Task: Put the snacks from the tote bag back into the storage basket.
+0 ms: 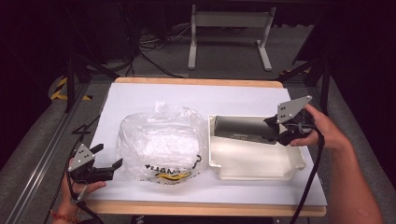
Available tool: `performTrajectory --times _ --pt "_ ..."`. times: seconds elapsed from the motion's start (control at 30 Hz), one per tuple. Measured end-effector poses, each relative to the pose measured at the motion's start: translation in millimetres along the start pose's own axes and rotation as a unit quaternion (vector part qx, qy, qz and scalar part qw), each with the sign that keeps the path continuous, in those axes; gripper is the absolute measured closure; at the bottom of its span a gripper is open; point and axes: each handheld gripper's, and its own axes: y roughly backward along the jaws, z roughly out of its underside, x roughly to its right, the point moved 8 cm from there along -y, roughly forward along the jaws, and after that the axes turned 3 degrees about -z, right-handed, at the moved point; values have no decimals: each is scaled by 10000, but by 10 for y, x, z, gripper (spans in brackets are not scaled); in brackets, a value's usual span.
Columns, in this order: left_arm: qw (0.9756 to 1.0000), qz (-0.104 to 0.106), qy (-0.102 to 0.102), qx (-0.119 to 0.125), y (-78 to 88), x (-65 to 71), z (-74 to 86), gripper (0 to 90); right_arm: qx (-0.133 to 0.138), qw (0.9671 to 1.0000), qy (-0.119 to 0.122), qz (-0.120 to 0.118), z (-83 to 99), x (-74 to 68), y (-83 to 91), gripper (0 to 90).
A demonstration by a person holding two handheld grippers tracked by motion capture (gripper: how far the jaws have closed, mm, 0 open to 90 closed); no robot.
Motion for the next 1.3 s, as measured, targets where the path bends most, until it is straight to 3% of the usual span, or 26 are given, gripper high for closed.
performTrajectory --times 0.3,0.57,1.3 --pt "10000 4 -6 -3 -1 -2 1 80 -186 9997 -92 -119 149 -1 -24 433" --pt "10000 -6 -21 -7 -1 8 -3 80 -412 9987 -33 -300 235 -28 -97 433" --pt "10000 12 -37 -11 -3 14 -4 80 -801 9946 -31 -653 410 -28 -432 431"
